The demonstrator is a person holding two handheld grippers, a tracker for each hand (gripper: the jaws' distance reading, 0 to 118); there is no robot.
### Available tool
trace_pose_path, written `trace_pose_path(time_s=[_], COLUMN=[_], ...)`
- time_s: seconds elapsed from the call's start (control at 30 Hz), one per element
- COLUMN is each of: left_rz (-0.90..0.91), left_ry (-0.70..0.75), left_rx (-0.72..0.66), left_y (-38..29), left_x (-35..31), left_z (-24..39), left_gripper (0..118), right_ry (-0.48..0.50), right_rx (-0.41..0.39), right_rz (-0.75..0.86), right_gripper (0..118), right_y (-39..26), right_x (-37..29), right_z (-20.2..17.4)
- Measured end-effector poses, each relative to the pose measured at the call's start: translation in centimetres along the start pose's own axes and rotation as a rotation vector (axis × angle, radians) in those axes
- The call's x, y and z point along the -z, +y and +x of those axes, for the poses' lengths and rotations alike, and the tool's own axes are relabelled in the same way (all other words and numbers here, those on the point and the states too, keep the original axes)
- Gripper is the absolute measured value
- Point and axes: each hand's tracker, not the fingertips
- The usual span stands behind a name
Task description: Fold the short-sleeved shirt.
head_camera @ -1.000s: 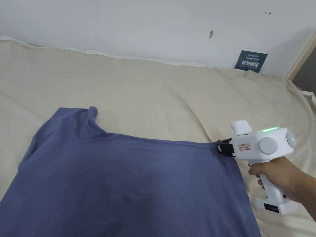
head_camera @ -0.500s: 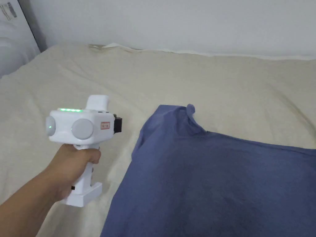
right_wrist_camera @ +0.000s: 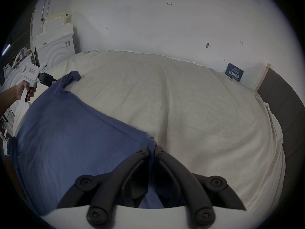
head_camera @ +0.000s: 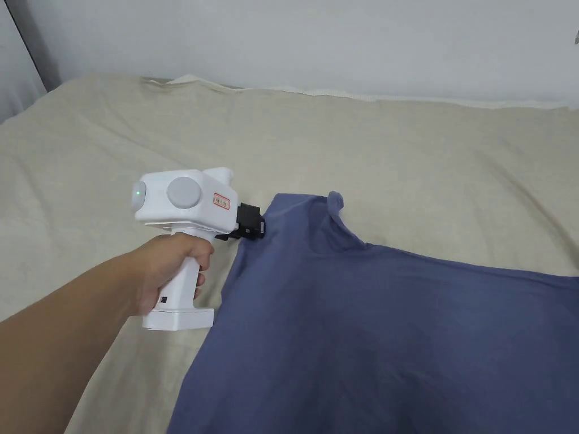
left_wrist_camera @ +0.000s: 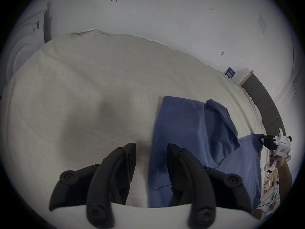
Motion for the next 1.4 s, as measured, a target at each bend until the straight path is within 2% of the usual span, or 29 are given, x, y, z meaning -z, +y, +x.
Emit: trace_pose_path(time_s=[0.17,0.23,0.3,0.37,0.4,0.47,0.53,0.57,0.77,1.2,1.4], left_rz=[-0.005,-0.027,-0.031,-0.035,-0.035,-0.028,-0.012,-0.017,0.012,0.169,0.231], left_ry=[-0.060,-0.088,-0.033,-0.020,-0.020,-0.005,0.102,0.064,0.101,0.050,0.031], left_rx=[-0.033,0.001,0.087,0.091,0.098,0.115,0.197,0.187,0.229,0.204,0.186], left_y=[-0.3,-0.8,-1.3,-1.4,-0.1,-0.2,-0.2,-0.4,-0.4,-2.4,-3.9], left_x=[-0.8,-0.9,-0.9,-0.9,0.0,0.1,0.5,0.5,-0.3,-10.4,-16.9], left_z=[0.1,1.1,2.5,3.4,1.9,2.1,2.4,2.4,3.0,4.0,4.5], left_gripper=[43,43,43,42,38,4,3,2,1,1,2], right_ry=[0.011,0.014,0.020,0.009,0.008,0.014,0.017,0.018,0.023,0.043,0.045], right_rx=[0.010,0.003,0.005,0.011,0.008,0.011,0.000,0.001,-0.003,0.048,0.039], right_rz=[0.001,-0.002,-0.004,-0.010,-0.010,-0.014,-0.017,-0.016,0.003,0.126,0.171], right_gripper=[6,6,6,6,6,6,6,6,6,4,4], right_y=[0.0,0.0,0.0,-0.5,-0.7,-0.7,-0.6,-0.5,0.0,1.4,1.5], right_x=[-0.1,0.4,0.6,0.8,0.9,0.9,0.7,0.6,0.0,-6.3,-10.9], right_z=[-0.4,-0.2,-0.3,-0.1,-0.2,-0.2,-0.7,-0.7,-1.0,-1.0,-2.0])
